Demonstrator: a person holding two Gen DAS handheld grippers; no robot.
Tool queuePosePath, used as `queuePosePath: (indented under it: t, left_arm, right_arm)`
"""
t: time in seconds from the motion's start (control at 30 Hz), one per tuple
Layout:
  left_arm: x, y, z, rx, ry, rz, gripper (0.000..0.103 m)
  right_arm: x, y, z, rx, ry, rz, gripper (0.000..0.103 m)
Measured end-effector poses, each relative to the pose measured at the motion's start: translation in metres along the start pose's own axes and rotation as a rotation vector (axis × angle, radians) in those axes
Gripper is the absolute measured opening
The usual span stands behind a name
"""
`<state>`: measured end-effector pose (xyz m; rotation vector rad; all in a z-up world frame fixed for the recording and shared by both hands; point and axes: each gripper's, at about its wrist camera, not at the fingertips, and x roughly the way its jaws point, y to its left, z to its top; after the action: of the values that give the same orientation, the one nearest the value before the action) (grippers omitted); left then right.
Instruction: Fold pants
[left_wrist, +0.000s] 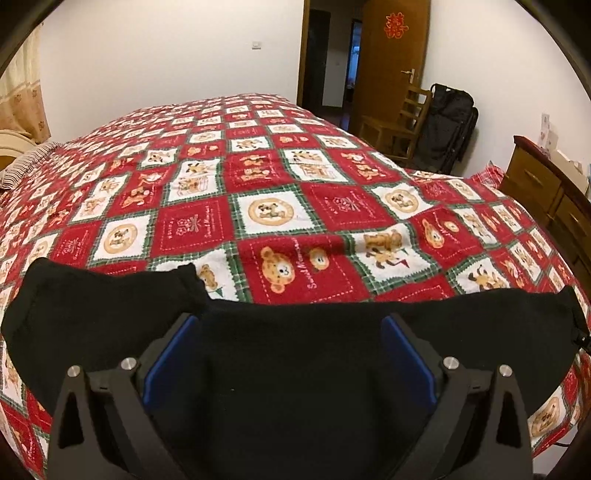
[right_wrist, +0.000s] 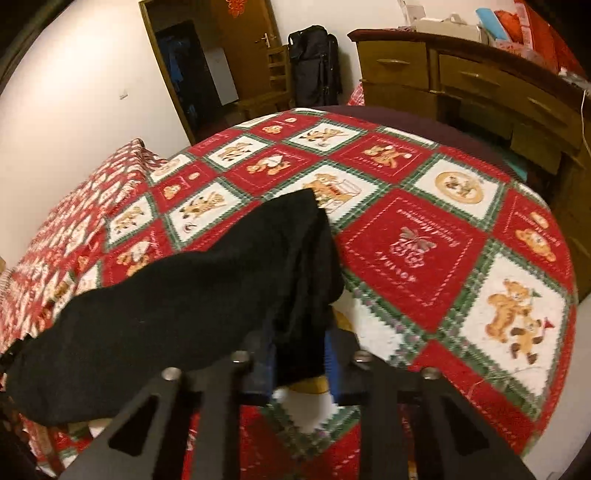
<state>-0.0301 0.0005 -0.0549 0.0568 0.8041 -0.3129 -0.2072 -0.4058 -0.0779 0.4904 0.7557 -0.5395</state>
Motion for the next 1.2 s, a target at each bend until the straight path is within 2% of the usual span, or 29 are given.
queuePosePath:
  t: [0.1,0.17,0.33,0.37,0.43,0.47,0.53,0.63,0.77,0.97,1.03,1.1,1.2]
  left_arm:
    - [-0.002,0.002,0.001,-0.005,-0.007,-0.003,0.101]
    - [-0.004,0.004,0.002,-0.009,-0.013,0.002,0.101]
    - [-0.004,0.009,0.004,-0.033,-0.015,0.0,0.101]
    - [-0.004,0.009,0.004,-0.033,-0.015,-0.001,0.101]
    - [-0.004,0.009,0.004,-0.028,-0.019,0.003,0.101]
    - [-0.004,0.009,0.004,-0.027,-0.019,0.002,0.101]
    - [-0.005,0.009,0.004,-0.024,-0.019,0.002,0.101]
    - [-0.006,0.013,0.005,-0.026,-0.023,0.01,0.101]
    - [-0.006,0.017,0.007,-0.025,-0.028,0.013,0.101]
    - [-0.012,0.03,0.01,-0.012,-0.052,0.02,0.101]
    - [-0.015,0.042,0.012,-0.019,-0.064,0.037,0.101]
    - [-0.018,0.059,0.013,-0.042,-0.075,0.059,0.101]
    - [-0.02,0.087,0.013,-0.09,-0.072,0.104,0.101]
  right_arm:
    - [-0.004,-0.018,0.004,0.132,0.004,0.128,0.015]
    - [-0.017,-0.025,0.011,0.193,-0.035,0.23,0.014]
    - [-0.062,-0.017,0.038,0.203,-0.172,0.434,0.014]
    - [-0.064,-0.015,0.041,0.181,-0.182,0.426,0.014]
    - [-0.049,-0.013,0.044,0.138,-0.129,0.3,0.014]
    - [-0.041,-0.015,0.043,0.143,-0.101,0.267,0.014]
    - [-0.033,-0.015,0.041,0.147,-0.082,0.262,0.014]
    - [-0.044,-0.002,0.042,0.112,-0.117,0.287,0.014]
    - [-0.072,0.057,0.044,-0.074,-0.146,0.344,0.014]
    - [-0.08,0.192,0.018,-0.348,-0.082,0.55,0.014]
    - [-0.074,0.239,-0.002,-0.454,-0.045,0.62,0.014]
    - [-0.06,0.286,-0.029,-0.579,-0.005,0.646,0.014]
    - [-0.031,0.332,-0.071,-0.685,0.076,0.668,0.014]
